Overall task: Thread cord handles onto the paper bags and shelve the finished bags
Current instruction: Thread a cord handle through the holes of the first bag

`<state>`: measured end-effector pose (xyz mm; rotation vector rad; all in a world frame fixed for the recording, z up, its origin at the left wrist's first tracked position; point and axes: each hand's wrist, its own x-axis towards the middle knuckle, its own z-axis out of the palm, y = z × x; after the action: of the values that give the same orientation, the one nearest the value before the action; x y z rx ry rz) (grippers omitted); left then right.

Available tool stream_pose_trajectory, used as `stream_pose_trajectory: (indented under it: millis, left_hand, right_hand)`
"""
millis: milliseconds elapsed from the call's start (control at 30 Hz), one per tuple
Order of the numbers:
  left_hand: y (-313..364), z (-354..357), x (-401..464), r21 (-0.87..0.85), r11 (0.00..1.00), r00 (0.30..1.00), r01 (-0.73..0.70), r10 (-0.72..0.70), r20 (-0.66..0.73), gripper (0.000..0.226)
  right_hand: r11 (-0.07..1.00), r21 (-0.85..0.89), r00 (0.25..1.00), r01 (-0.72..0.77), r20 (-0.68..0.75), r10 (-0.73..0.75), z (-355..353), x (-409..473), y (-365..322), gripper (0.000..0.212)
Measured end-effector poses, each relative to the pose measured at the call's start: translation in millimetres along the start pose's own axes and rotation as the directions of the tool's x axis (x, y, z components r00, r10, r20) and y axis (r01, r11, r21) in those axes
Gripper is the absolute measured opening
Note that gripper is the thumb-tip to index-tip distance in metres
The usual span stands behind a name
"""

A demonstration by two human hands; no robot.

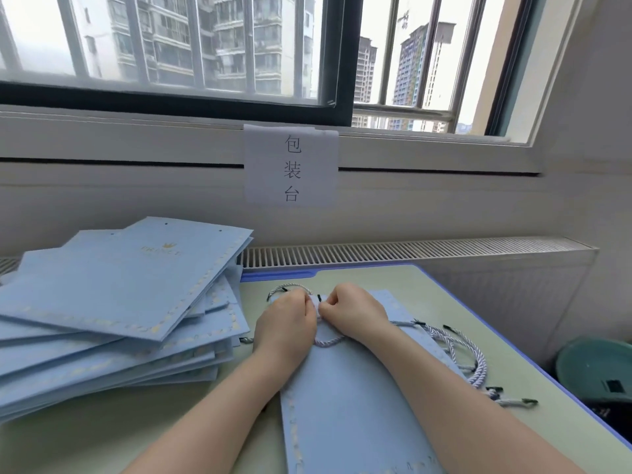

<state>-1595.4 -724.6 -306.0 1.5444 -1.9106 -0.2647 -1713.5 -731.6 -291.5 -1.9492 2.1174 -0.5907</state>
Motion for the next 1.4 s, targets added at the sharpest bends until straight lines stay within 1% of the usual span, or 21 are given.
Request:
stream_pose_trajectory:
  millis: [67, 100, 167, 200, 233, 333, 400, 500, 633, 733, 833, 900, 967, 1000, 1067, 1167, 1200, 1267, 1333, 1400]
  left_hand:
    - [-2, 2, 1, 0.042, 0.999, 1.0, 0.009, -0.009, -0.002, 0.025]
    - [-3, 3, 1, 0.098, 0.995, 1.0, 0.012, -0.013, 0.003, 0.032]
    - [-7, 4, 2, 0.148, 0.988, 0.999, 0.043, -0.047, 0.026, 0.04]
    - [-8, 4, 3, 0.14, 0.988, 0.996, 0.065, -0.072, 0.045, 0.041]
    - [-8, 3, 5, 0.125, 0.988, 0.993, 0.09, -0.099, 0.063, 0.041]
    - [-11, 2, 7, 0.091, 0.989, 0.989, 0.117, -0.125, 0.081, 0.038]
    - [-14, 0, 9, 0.068, 0.992, 0.991, 0.109, -0.113, 0.066, 0.035]
    - [-17, -2, 11, 0.028, 0.996, 0.996, 0.084, -0.085, 0.029, 0.034]
    - [-14, -4, 8, -0.003, 0.998, 0.997, 0.064, -0.064, -0.052, 0.034]
    - [-14, -3, 7, -0.006, 0.998, 0.996, 0.058, -0.058, -0.069, 0.037]
    - [-14, -3, 8, -0.034, 0.999, 0.985, -0.001, -0.005, -0.173, 0.038]
    - [-15, -3, 9, -0.125, 0.99, 0.96, -0.071, 0.034, -0.278, 0.039]
    - [-13, -5, 9, -0.299, 0.949, 0.942, -0.1, -0.007, -0.336, 0.037]
    - [-11, -7, 8, -0.373, 0.923, 0.94, -0.093, -0.042, -0.338, 0.035]
    - [-7, -14, 6, -0.461, 0.887, 0.943, -0.039, -0.12, -0.311, 0.034]
    - [-10, -16, 7, -0.526, 0.843, 0.957, 0.111, -0.232, -0.171, 0.043]
    - [-11, -15, 7, -0.525, 0.837, 0.962, 0.15, -0.247, -0.118, 0.044]
    - [-12, -13, 6, -0.529, 0.827, 0.962, 0.194, -0.265, -0.061, 0.042]
    - [-11, -13, 4, -0.535, 0.821, 0.958, 0.202, -0.279, -0.066, 0.038]
    - [-8, -13, 4, -0.509, 0.842, 0.963, 0.177, -0.254, -0.087, 0.036]
  right_hand:
    - [0.997, 0.081, 1.0, 0.015, -0.012, -0.014, -1, 1, 4, 0.027]
    - [0.985, 0.173, 0.999, 0.019, -0.031, -0.014, -2, 2, 7, 0.021]
    - [0.922, 0.386, 0.997, 0.036, -0.077, -0.007, -2, 0, 11, 0.013]
    - [0.888, 0.457, 0.995, 0.053, -0.095, -0.011, -3, -1, 12, 0.01]
    - [0.861, 0.504, 0.994, 0.076, -0.109, -0.024, -4, -3, 12, 0.011]
    - [0.818, 0.552, 0.985, 0.162, -0.144, -0.099, -4, -5, 12, 0.024]
    - [0.814, 0.544, 0.977, 0.205, -0.162, -0.138, -3, -6, 12, 0.024]
    - [0.842, 0.486, 0.971, 0.235, -0.158, -0.18, -3, -6, 9, 0.018]
    - [0.888, 0.36, 0.955, 0.287, -0.181, -0.236, -1, -4, 5, 0.02]
    - [0.89, 0.343, 0.949, 0.3, -0.199, -0.243, 1, -4, 4, 0.021]
    - [0.887, 0.349, 0.945, 0.304, -0.232, -0.232, 3, -3, 5, 0.013]
    - [0.877, 0.335, 0.927, 0.344, -0.269, -0.261, 3, -3, 3, 0.009]
    - [0.877, 0.27, 0.901, 0.397, -0.299, -0.315, 4, -5, 1, 0.009]
    - [0.88, 0.212, 0.883, 0.424, -0.313, -0.35, 4, -6, 0, 0.009]
    - [0.874, 0.128, 0.845, 0.468, -0.353, -0.401, 4, -7, -1, 0.009]
    - [0.873, 0.085, 0.82, 0.48, -0.396, -0.413, 1, -8, -2, 0.011]
    - [0.88, 0.049, 0.822, 0.473, -0.384, -0.421, 2, -8, -2, 0.012]
    - [0.89, -0.053, 0.837, 0.453, -0.319, -0.445, 5, -7, -4, 0.015]
    - [0.881, -0.18, 0.845, 0.437, -0.253, -0.471, 1, -3, -9, 0.016]
    - [0.84, -0.278, 0.828, 0.466, -0.198, -0.524, -4, 3, -14, 0.016]
